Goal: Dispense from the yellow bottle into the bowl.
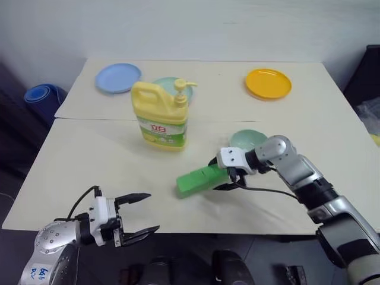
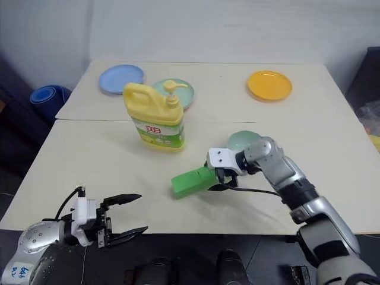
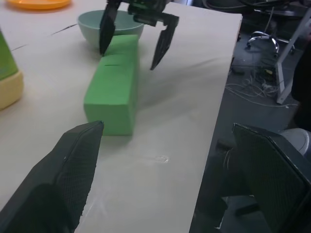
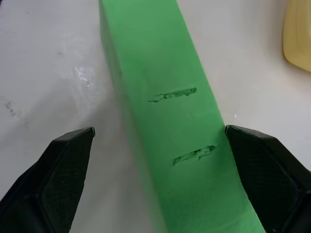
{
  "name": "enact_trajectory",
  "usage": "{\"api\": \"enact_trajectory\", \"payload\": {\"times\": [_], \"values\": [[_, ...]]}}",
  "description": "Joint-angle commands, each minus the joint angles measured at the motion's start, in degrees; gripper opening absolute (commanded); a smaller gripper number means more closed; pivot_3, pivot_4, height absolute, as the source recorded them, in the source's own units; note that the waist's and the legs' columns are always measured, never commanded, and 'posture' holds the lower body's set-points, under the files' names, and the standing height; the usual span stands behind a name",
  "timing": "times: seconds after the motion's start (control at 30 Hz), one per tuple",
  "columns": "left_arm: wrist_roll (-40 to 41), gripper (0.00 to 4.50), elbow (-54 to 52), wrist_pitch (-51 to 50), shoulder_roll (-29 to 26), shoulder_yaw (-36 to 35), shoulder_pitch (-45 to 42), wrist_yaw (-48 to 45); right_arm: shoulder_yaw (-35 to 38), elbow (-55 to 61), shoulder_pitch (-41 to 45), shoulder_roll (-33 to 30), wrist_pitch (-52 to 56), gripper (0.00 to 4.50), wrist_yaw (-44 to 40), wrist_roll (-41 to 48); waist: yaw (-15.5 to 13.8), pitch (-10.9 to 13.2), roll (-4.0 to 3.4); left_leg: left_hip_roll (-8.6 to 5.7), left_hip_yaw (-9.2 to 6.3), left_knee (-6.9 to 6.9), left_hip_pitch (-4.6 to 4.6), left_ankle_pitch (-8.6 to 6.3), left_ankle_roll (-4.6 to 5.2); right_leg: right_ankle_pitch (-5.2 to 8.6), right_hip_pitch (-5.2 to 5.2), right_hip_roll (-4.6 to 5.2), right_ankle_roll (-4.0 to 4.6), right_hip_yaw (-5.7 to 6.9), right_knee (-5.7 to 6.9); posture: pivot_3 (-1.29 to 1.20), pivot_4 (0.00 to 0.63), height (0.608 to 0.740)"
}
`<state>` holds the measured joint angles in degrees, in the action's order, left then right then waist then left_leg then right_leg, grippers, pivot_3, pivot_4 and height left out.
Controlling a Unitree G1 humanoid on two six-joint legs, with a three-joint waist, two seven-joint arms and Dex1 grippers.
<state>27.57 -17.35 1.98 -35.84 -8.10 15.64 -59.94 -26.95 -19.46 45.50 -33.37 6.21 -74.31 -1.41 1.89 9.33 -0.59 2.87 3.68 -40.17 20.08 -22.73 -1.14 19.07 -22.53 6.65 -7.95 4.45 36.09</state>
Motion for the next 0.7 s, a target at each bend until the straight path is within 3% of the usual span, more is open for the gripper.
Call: {"api": "enact_trajectory", "payload": {"times": [0.03,0.13,0.17,0.33,0.43,0.6,0.7], "values": [[-0.4,4.48,-1.6,0.6,0.5,0.4,0.4,0.6,-0.8,-3.4,1.2,2.0,-0.7,4.50,0.0,-2.1,0.2,0.0,0.00,0.00,0.00,0.00,0.01,0.00,0.00,0.00,-0.02,0.01,0.00,0.00,0.00,0.00,0.150,0.740],[-0.8,4.48,-2.1,0.6,0.7,1.0,0.7,0.9,-1.7,-3.4,0.7,2.5,0.6,4.50,-2.2,-3.1,0.1,0.0,-0.01,-0.01,0.00,0.02,0.02,0.00,0.00,0.00,-0.03,0.01,0.00,0.00,0.01,0.00,0.150,0.740],[-0.9,4.49,-2.1,0.6,0.8,1.1,0.7,0.9,-1.9,-3.2,0.5,2.7,0.7,4.32,-2.9,-2.9,0.1,0.0,-0.01,-0.01,-0.02,0.01,0.02,0.00,0.00,0.00,-0.02,0.01,0.00,0.01,0.01,0.00,0.150,0.740],[-1.0,4.50,-1.7,1.1,1.3,1.3,0.3,1.0,0.4,-0.1,-0.7,3.1,-0.2,2.94,-1.9,-1.5,0.1,0.0,-0.01,0.00,-0.03,0.01,0.03,0.00,0.00,0.00,-0.02,0.01,0.00,0.02,0.00,0.00,0.150,0.740],[1.1,4.50,-1.8,-0.6,1.9,0.5,-0.6,2.0,4.3,7.3,-3.6,2.1,2.9,2.19,-3.2,3.6,-0.1,0.0,-0.01,-0.01,-0.05,0.00,0.05,0.00,0.00,0.00,-0.02,0.02,0.00,0.02,-0.01,0.00,0.150,0.740],[8.5,4.50,-3.9,-7.0,3.2,-2.0,-4.1,5.6,18.7,29.4,-10.5,-2.7,26.8,2.11,-2.5,23.9,-0.5,0.0,-0.02,-0.01,-0.18,-0.04,0.11,0.00,0.00,0.00,-0.01,0.04,0.00,0.07,0.01,0.00,0.150,0.740],[10.0,4.50,-5.1,-9.5,3.4,-1.5,-7.3,6.6,30.1,34.7,-11.7,-6.1,38.5,2.11,3.0,33.1,-0.8,0.0,0.01,-0.04,-0.30,-0.10,0.14,-0.01,0.00,-0.01,0.06,0.08,0.00,0.09,0.01,0.00,0.150,0.740]]}}
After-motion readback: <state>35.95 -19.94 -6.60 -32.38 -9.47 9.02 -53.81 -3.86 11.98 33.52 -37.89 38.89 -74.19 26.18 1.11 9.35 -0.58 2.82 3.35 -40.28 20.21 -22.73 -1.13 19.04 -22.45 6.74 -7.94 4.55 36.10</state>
